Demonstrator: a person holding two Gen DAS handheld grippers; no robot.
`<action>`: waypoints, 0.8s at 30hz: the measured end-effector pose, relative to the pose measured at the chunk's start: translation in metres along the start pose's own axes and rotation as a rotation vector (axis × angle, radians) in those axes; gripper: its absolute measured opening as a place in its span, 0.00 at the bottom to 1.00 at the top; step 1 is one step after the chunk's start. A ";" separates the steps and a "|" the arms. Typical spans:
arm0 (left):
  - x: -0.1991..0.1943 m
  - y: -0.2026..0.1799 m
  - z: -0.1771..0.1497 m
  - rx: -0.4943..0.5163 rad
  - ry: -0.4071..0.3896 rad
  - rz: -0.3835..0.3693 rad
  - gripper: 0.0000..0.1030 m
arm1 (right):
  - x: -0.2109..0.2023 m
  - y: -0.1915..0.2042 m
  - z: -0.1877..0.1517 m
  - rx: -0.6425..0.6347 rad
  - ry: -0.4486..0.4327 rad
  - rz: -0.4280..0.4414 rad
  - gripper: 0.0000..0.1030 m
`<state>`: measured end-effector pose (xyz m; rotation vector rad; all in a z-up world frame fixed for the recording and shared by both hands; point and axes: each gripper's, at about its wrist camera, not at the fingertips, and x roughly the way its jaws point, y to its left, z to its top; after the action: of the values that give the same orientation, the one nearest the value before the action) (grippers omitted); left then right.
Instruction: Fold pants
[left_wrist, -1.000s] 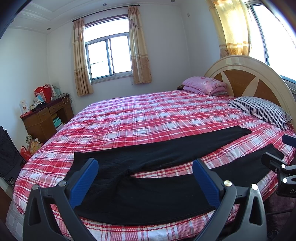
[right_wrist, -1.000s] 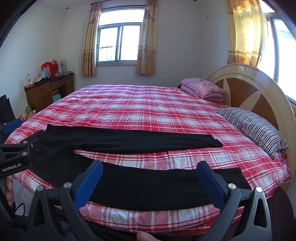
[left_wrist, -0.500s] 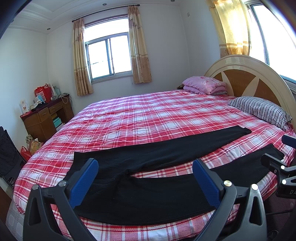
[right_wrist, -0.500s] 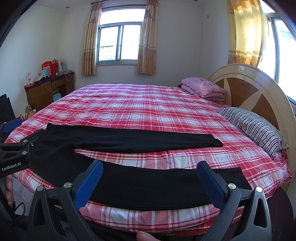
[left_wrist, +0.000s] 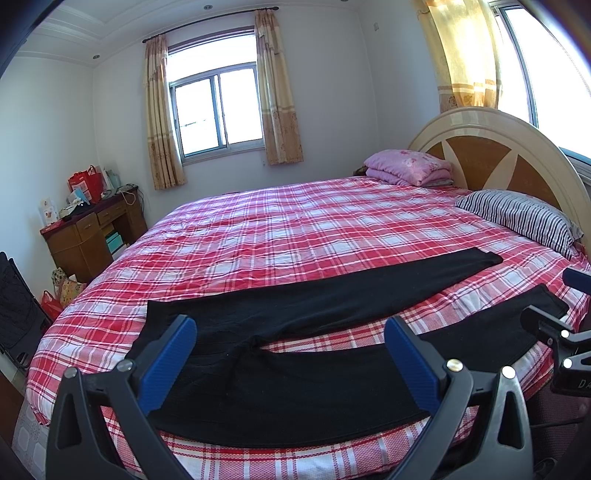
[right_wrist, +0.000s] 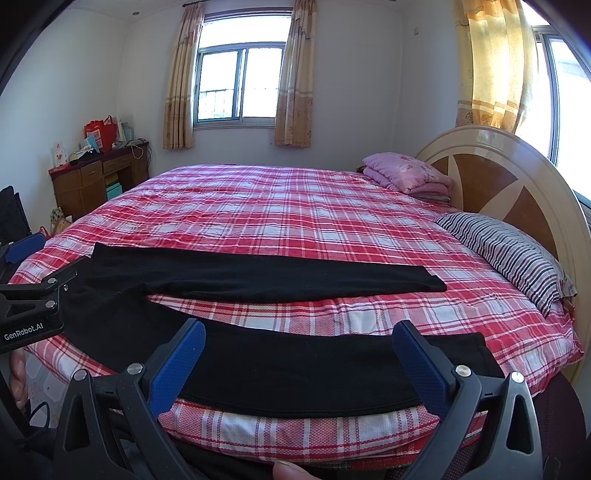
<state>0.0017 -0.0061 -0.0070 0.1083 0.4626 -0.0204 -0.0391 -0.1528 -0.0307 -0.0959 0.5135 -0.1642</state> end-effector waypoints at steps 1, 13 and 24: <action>0.000 0.000 0.000 0.000 0.000 0.000 1.00 | 0.000 0.000 0.000 -0.001 0.000 -0.001 0.99; 0.002 0.001 -0.001 -0.001 0.005 0.000 1.00 | 0.001 0.003 -0.002 -0.001 0.001 0.005 0.99; 0.040 0.018 -0.005 0.019 0.031 0.041 1.00 | 0.027 -0.006 -0.005 0.017 0.035 0.082 0.99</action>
<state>0.0356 0.0129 -0.0276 0.1373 0.4913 0.0172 -0.0193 -0.1642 -0.0468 -0.0558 0.5495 -0.0896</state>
